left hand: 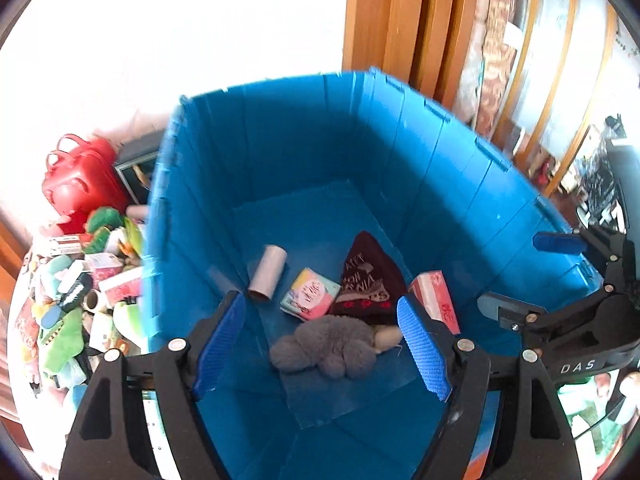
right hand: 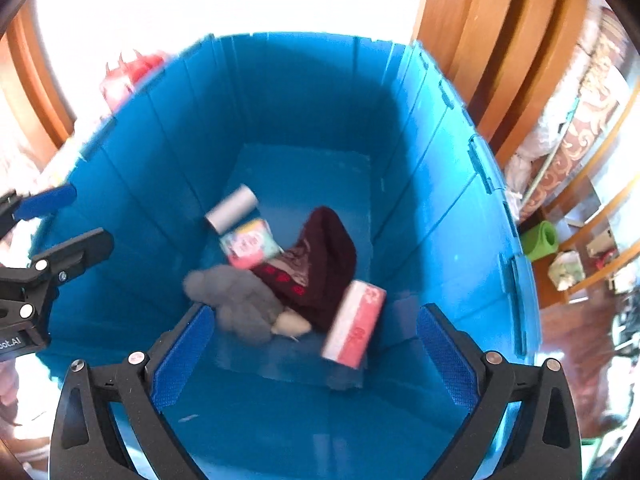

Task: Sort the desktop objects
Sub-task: 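Move both tools back from the crate to the pile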

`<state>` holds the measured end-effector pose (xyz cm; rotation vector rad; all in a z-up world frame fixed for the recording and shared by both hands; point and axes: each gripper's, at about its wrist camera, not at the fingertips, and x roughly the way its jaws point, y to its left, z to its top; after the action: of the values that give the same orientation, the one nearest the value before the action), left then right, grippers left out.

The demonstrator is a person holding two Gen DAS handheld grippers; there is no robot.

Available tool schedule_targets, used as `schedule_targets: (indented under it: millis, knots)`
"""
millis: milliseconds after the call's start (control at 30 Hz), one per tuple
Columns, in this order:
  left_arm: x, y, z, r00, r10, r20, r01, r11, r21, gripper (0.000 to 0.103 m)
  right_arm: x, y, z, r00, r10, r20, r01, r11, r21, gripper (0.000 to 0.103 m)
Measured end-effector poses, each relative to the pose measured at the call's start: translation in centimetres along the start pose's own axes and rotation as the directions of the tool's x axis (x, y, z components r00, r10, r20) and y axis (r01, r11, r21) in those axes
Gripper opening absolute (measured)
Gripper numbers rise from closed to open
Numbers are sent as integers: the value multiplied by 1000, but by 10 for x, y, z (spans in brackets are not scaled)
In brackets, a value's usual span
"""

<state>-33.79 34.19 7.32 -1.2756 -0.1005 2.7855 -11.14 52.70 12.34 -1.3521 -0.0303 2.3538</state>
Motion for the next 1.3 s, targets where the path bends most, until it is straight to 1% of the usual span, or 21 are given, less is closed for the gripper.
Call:
schedule_targets:
  millis: [100,167,200,267,333,400,467,500,567,600,633,700,767,833,900,933,1033,1133,1167,1233,1300]
  knots:
    - [-23,13,-13,996,46,78,-45,999,-11,81,-16,9,-10,996,-2,88,-1,1000,25,103]
    - [-34,26,-21,989,86,123,-83,996,-33,81,-23,19,-16,991,-9,136,3,999,43,103]
    - [-38,34,-26,985,102,139,-96,994,-46,81,-26,22,-18,989,-2,151,-6,998,55,103]
    - [-45,51,-35,981,111,158,-99,992,-79,81,-29,29,-20,980,48,192,-64,995,77,103]
    - [-52,71,-44,978,114,173,-95,989,-116,81,-32,40,-23,967,91,240,-114,990,85,103]
    - [-58,91,-53,966,162,200,-130,978,-164,81,-35,56,-25,946,124,298,-149,987,64,103]
    - [-65,110,-63,953,209,218,-166,966,-200,81,-38,74,-27,919,156,362,-180,983,33,103]
    - [-67,121,-68,953,214,214,-169,963,-210,81,-39,84,-27,905,178,386,-200,980,17,103]
    - [-69,144,-79,960,201,196,-154,960,-233,81,-42,103,-26,878,223,424,-239,971,-17,103]
    - [-71,156,-85,959,212,189,-162,955,-249,81,-44,114,-25,864,242,441,-251,967,-39,103]
    - [-74,168,-92,953,239,187,-186,946,-264,81,-45,125,-24,854,253,454,-253,965,-61,103]
    - [-77,193,-105,936,309,169,-254,924,-286,81,-45,149,-19,850,257,459,-244,966,-89,103]
    - [-80,218,-121,922,358,146,-300,900,-315,81,-42,170,-14,849,281,448,-261,959,-108,103]
    - [-82,251,-138,921,372,117,-311,882,-354,81,-39,195,-9,841,332,427,-297,943,-149,103]
    - [-83,286,-157,921,381,82,-321,862,-393,81,-40,218,-7,826,362,431,-316,932,-176,103]
    - [-84,304,-168,916,395,61,-338,847,-410,81,-40,229,-5,823,367,434,-317,930,-187,103]
    - [-91,355,-199,895,447,7,-398,804,-441,81,-38,267,0,823,361,439,-295,932,-211,103]
    - [-94,410,-231,869,491,-60,-460,758,-462,81,-27,307,3,835,359,417,-293,931,-216,103]
    - [-94,432,-244,863,498,-86,-476,745,-467,81,-20,320,4,840,362,403,-300,930,-212,103]
    - [-91,472,-269,857,499,-124,-494,731,-471,81,-4,342,4,859,356,369,-304,933,-193,103]
    - [-82,512,-296,849,498,-176,-516,711,-478,81,18,361,2,888,322,328,-282,945,-164,103]
